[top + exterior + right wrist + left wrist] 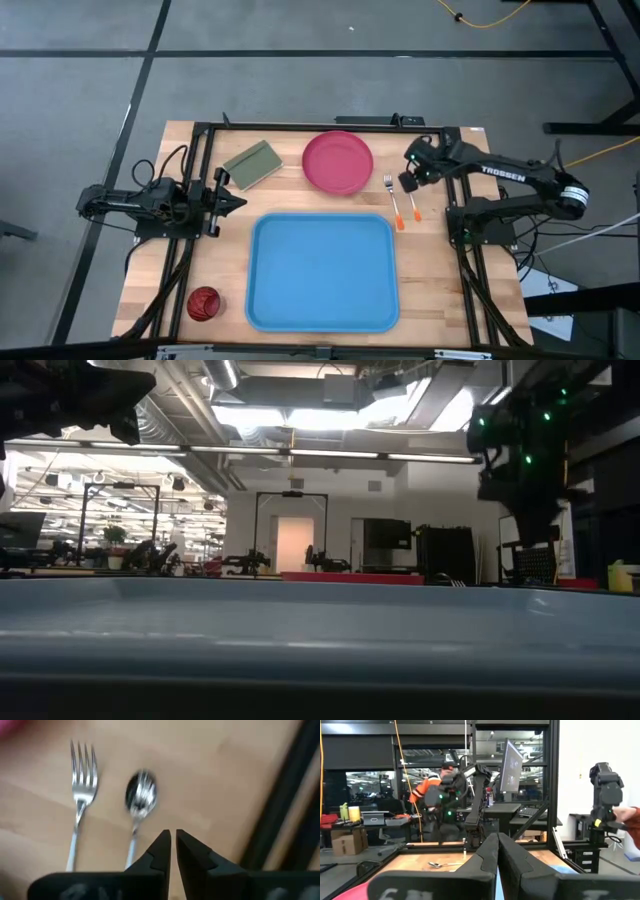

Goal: Pick and place plate/cup/fork/spoon on tray
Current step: Put the orange spoon on the right of the blue tray

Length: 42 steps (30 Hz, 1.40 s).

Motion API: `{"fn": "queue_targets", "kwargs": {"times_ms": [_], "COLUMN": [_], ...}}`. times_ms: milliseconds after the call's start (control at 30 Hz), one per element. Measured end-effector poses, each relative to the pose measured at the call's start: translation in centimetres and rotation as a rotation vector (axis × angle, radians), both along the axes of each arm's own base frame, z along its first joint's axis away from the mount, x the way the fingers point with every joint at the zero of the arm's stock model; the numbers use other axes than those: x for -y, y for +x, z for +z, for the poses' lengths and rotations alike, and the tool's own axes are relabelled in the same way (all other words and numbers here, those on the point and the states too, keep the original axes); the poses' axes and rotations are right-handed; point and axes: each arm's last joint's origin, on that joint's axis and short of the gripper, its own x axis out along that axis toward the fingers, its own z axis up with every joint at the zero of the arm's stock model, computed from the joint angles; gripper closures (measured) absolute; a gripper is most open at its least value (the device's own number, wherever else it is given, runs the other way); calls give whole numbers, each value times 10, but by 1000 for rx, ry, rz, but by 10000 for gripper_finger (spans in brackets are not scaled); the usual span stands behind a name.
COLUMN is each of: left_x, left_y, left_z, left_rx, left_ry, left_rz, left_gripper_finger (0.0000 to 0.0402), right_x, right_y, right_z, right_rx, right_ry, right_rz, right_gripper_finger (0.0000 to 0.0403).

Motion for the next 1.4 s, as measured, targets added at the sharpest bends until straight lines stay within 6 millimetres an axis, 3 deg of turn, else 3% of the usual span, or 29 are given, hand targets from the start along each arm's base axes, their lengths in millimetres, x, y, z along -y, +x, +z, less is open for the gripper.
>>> {"fn": "queue_targets", "kwargs": {"times_ms": [200, 333, 733, 1033, 1400], "left_x": [0, 0, 0, -1, -1], "left_y": [0, 0, 1, -1, -4], "left_z": [0, 0, -5, 5, 11], "left_rx": [0, 0, -55, 19, 84], "left_ry": [0, 0, -46, 171, 189], "left_rz": [0, 1, 2, 73, 88], "left_gripper_finger": [401, 401, 401, 401, 401], "right_x": [-13, -17, -8, -10, -10], "right_y": [-2, -3, 13, 15, 15], "right_z": [-25, -29, 2, 3, 3], "right_rx": [56, 56, 146, 148, 130], "right_ry": [27, 33, -42, -50, -57], "right_rz": [-8, -22, 33, 50, 108], "right_gripper_finger": [368, 368, 368, 368, 368]}}
